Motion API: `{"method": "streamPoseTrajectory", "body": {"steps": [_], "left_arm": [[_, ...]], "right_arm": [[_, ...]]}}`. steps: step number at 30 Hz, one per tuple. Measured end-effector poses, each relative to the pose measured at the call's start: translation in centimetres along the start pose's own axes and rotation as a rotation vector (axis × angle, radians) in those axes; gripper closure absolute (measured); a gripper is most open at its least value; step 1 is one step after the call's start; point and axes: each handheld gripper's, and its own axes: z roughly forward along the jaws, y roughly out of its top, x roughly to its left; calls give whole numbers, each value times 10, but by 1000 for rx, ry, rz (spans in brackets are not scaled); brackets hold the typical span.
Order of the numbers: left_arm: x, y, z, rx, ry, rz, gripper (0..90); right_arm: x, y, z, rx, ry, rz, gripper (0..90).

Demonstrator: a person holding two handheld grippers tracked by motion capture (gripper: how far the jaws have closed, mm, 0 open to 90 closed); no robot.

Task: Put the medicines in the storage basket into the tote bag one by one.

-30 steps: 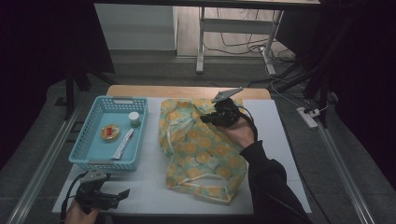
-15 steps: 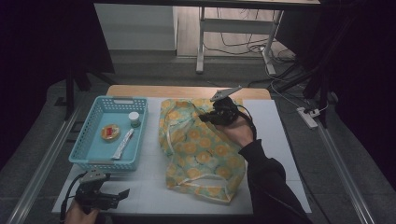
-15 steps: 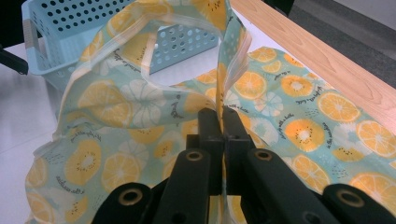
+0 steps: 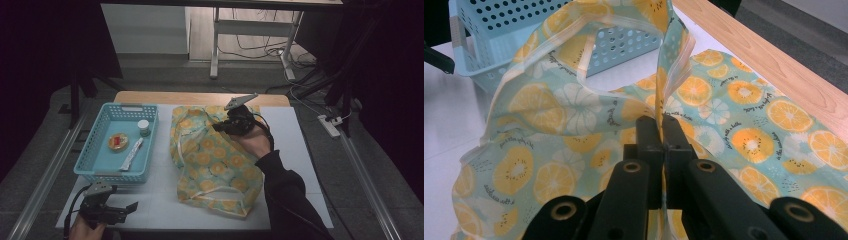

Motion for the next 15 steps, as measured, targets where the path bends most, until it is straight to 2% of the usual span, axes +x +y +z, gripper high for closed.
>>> {"method": "streamPoseTrajectory", "body": {"steps": [2,8,15], "left_arm": [[1,0,-1,-8,-10,-6,0],[2,2,-5,-20,3,-6,0],[1,5,-10,-22,-6,24,0]], "right_arm": [[0,0,0,-1,1,2,898],[0,-1,2,-1,3,2,898],[0,-3,2,-1,3,3,898]]}}
